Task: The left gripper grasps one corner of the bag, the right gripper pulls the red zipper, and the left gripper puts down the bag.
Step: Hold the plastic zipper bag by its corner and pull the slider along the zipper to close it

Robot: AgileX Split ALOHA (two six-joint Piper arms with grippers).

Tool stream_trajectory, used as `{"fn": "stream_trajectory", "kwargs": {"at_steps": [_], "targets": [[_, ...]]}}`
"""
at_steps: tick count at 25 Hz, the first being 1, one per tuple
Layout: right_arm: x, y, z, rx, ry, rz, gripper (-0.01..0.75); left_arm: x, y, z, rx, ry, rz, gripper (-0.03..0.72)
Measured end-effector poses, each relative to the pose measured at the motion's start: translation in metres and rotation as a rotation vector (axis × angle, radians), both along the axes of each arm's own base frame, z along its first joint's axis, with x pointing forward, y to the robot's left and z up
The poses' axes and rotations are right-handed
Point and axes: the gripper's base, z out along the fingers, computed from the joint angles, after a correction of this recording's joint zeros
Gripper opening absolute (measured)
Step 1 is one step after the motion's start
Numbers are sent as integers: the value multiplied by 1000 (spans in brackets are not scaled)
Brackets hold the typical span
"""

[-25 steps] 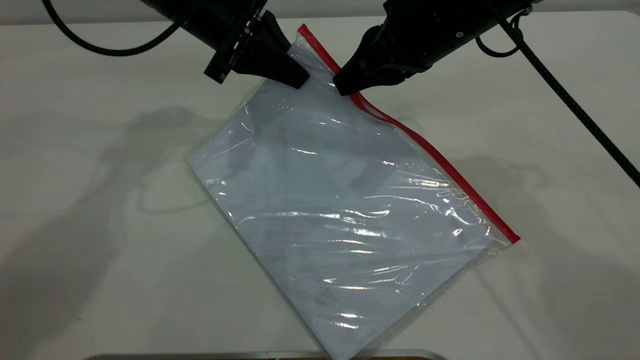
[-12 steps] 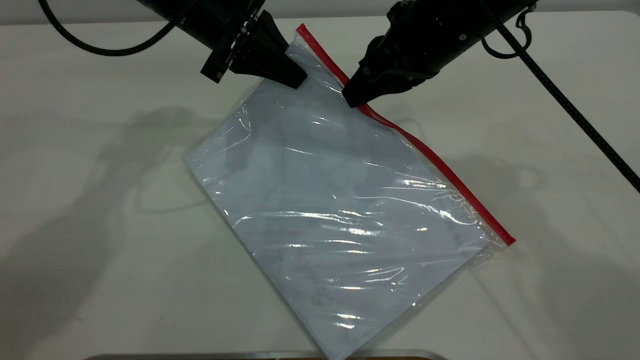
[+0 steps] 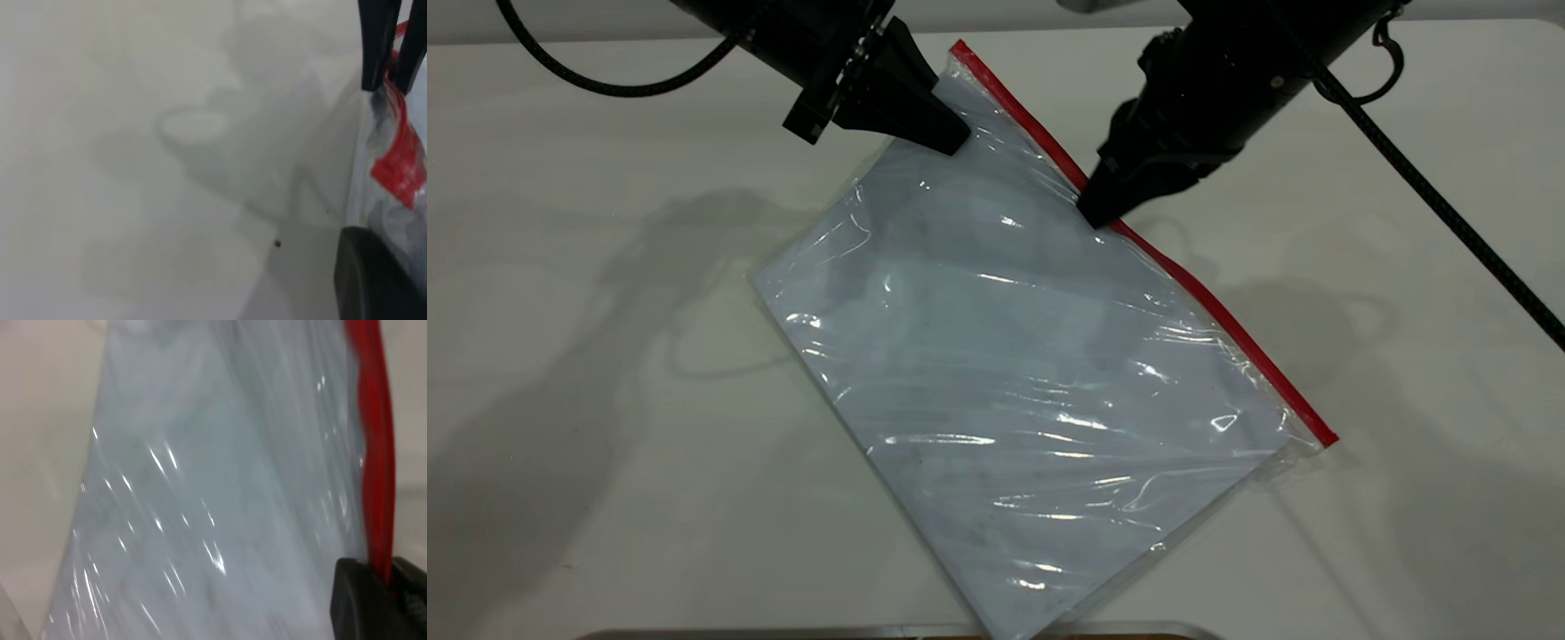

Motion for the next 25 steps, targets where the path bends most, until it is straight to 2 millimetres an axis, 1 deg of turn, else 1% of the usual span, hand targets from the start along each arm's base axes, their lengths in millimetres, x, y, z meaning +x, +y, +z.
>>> {"fn": "stream_trajectory", "kwargs": {"at_steps": [10, 17, 25], "targets": [[-13, -9, -9, -107, 97, 75, 52, 7, 10, -2, 22, -22, 58, 53], [-27, -18, -13, -189, 264, 88, 55, 10, 11, -3, 46, -41, 79, 53], [-43, -27, -11, -289, 472, 66, 57, 11, 12, -4, 58, -54, 90, 53]]}}
